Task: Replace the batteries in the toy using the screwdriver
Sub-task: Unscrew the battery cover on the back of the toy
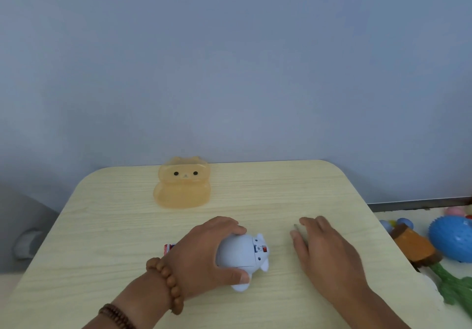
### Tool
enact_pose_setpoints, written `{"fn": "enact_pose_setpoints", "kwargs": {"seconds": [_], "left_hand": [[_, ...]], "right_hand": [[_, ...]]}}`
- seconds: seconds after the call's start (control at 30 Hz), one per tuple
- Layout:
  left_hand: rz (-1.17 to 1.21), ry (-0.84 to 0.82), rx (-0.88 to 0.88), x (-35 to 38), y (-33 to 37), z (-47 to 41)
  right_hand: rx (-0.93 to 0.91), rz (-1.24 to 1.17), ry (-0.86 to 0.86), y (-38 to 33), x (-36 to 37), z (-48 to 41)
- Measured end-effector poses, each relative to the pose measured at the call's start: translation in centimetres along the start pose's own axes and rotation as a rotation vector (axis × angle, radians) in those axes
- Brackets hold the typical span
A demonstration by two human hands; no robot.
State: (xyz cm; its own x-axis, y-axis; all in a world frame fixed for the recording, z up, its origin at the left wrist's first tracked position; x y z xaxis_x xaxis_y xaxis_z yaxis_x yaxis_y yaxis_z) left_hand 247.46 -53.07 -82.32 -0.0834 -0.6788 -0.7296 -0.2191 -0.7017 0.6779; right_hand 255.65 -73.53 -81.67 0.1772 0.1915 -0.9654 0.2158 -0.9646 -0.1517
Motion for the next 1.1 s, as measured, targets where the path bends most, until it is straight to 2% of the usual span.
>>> {"fn": "enact_pose_setpoints", "kwargs": {"seconds": [0.07, 0.13, 0.2, 0.23, 0.6, 0.67, 0.8, 0.9, 1.1], "left_hand": [[-0.011, -0.006, 0.002, 0.1, 0.2, 0.0], [-0.026, -0.014, 0.001, 0.1, 0.2, -0.1], [-0.037, -0.013, 0.0, 0.1, 0.2, -0.2], [-0.039, -0.017, -0.001, 0.1, 0.2, -0.2], [-0.054, -0.04, -0.064, 0.2, 0.8, 0.0], [-0.05, 0.011, -0.092, 0.1, 1.3, 0.0], [-0.079, 0.217, -0.16, -0.3, 2.9, -0.3], [-0.159, 0.249, -0.222, 0.1, 3.8, -0.6], [-0.164, 0.277, -0.3, 0.3, 4.4, -1.2]], "right_hand": [[-0.064, -0.178, -0.04, -1.1, -1.9, 0.5], [-0.168, -0.47, -0.269, -3.0, -2.7, 1.2], [-0.271, -0.536, -0.499, -5.2, -1.7, 2.5], [-0.316, -0.515, -0.543, -6.0, -1.0, 3.0], [-0.245, -0.748, -0.601, -6.6, 1.4, 2.4], [-0.229, -0.79, -0.594, -6.5, 1.3, 2.4], [-0.251, -0.776, -0.561, -6.6, 1.2, 2.4], [-0.265, -0.767, -0.544, -6.5, 1.2, 2.3], [-0.258, -0.798, -0.549, -6.6, 1.3, 2.3]]}}
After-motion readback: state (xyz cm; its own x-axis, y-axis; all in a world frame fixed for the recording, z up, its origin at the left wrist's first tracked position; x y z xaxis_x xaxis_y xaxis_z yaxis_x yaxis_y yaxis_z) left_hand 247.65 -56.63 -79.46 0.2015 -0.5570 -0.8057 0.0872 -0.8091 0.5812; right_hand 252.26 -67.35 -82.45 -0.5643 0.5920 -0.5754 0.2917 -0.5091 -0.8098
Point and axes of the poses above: each hand's wrist, its own z-axis away from the middle knuckle, its own x-axis out of the palm, y = z × x, the point moved 9 cm from there along -z, towards the middle knuckle, and after that the axes turned 9 degrees about x, right-handed, at the moved point
